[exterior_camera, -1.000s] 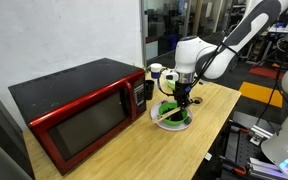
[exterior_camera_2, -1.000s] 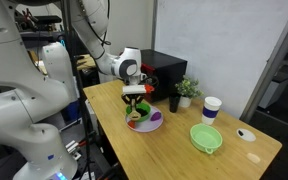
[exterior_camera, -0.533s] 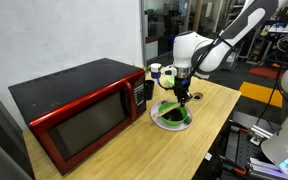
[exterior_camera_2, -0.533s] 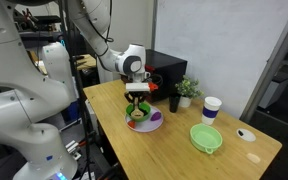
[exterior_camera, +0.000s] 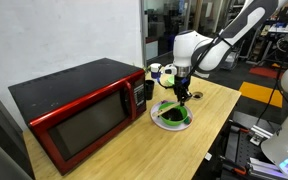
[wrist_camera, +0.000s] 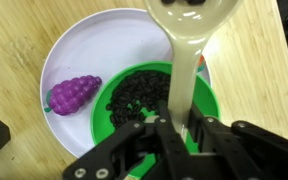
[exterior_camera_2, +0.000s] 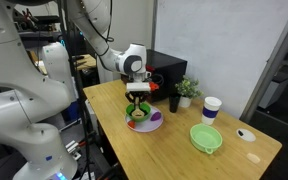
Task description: Use the ladle to scoop some of the contents in the light green bowl into the green pot on the right
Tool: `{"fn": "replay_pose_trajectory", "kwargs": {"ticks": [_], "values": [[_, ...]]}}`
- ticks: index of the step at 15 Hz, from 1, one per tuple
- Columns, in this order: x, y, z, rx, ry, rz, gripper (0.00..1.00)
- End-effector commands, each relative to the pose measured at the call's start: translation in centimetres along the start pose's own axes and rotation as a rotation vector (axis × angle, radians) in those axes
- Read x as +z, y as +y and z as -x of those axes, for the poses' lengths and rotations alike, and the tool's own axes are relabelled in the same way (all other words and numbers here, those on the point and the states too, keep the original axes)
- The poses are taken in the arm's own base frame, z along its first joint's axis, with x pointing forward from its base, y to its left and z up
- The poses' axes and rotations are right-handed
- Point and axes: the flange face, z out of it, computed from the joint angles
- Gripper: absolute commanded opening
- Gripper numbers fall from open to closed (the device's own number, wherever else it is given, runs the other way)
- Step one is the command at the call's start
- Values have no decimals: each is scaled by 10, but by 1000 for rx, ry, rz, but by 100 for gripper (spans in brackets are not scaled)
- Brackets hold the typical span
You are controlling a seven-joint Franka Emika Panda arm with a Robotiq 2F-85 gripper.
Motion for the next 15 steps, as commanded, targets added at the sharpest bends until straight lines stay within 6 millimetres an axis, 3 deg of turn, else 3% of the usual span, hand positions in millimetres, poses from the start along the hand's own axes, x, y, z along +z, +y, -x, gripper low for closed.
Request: {"fn": "replay_pose_trajectory", "kwargs": {"ticks": [1, 4, 5, 7, 15], "values": [[0, 0, 0, 0, 0, 0, 22], [0, 0, 0, 0, 0, 0, 22], [0, 0, 0, 0, 0, 0, 6], [-3, 10, 7, 22, -9, 12, 6], [-33, 84, 81, 233, -44, 134, 6]]}}
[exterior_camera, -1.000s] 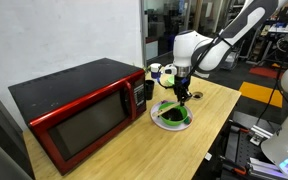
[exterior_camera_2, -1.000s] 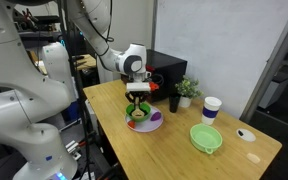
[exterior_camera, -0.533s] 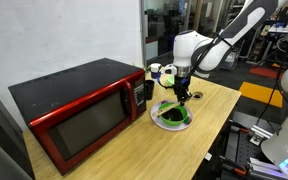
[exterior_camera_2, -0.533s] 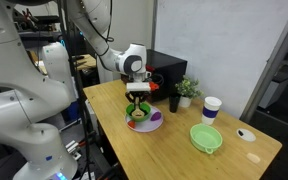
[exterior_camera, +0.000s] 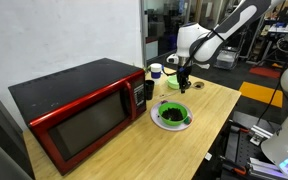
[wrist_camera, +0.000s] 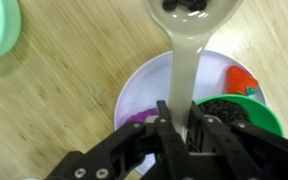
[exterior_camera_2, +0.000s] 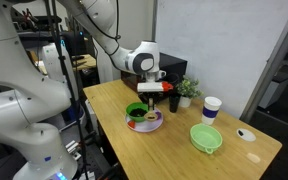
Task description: Use the ladle to scoop some of the contents in the light green bowl into the green pot on the right
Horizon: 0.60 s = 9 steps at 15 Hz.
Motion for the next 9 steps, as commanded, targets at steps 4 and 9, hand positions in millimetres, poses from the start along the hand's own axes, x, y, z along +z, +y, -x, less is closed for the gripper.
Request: {"fn": "replay_pose_trajectory", "kwargs": {"ticks": [4, 9], "values": [[-18, 58, 55, 179, -31, 96, 6], [-23, 86, 98, 349, -60, 117, 6]]}}
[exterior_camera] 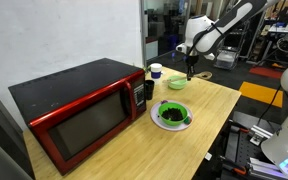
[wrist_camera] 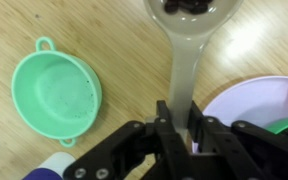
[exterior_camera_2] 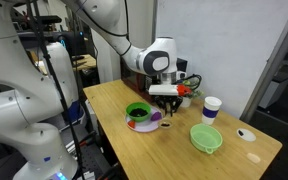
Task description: Use the ladle to scoop some of the contents in the light green bowl into the green pot on the right
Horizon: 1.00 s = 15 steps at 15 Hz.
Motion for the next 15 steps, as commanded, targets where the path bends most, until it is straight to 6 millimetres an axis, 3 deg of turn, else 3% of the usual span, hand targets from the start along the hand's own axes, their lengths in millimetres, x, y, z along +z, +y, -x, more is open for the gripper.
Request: {"fn": "replay_pose_trajectory", "kwargs": {"ticks": [1, 4, 7, 15], "values": [[-3, 27, 22, 109, -33, 39, 6], [6, 52, 35, 194, -76, 72, 6], [13, 70, 36, 269, -112, 113, 6], [50, 121, 2, 467, -107, 132, 6]]}}
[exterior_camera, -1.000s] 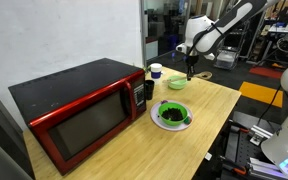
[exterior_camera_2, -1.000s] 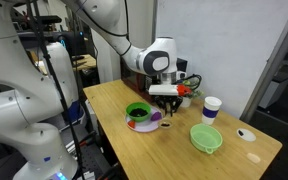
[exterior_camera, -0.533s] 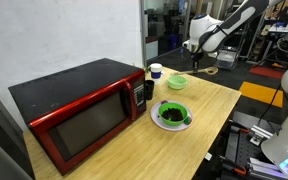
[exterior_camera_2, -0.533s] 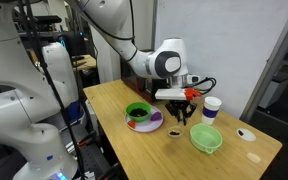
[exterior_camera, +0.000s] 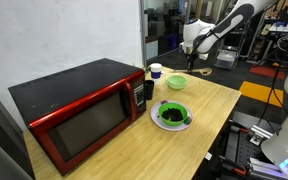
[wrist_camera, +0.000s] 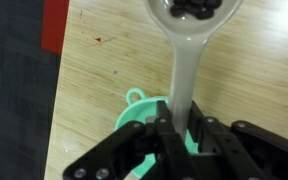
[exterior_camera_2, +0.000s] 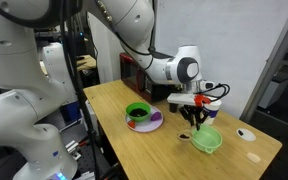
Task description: Use the ladle to scoop some of the contents in the light green bowl into the green pot on the right
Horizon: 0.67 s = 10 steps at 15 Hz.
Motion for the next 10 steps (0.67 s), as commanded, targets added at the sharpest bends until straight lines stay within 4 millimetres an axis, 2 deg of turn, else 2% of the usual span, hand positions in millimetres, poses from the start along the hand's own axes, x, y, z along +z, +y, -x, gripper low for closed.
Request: {"fn": "replay_pose_trajectory", "kwargs": {"ticks": [1, 6, 10], "values": [[12, 13, -34, 74, 0, 0, 6], [6, 26, -62, 158, 22, 11, 6], [2, 35, -72, 216, 37, 36, 6]]}}
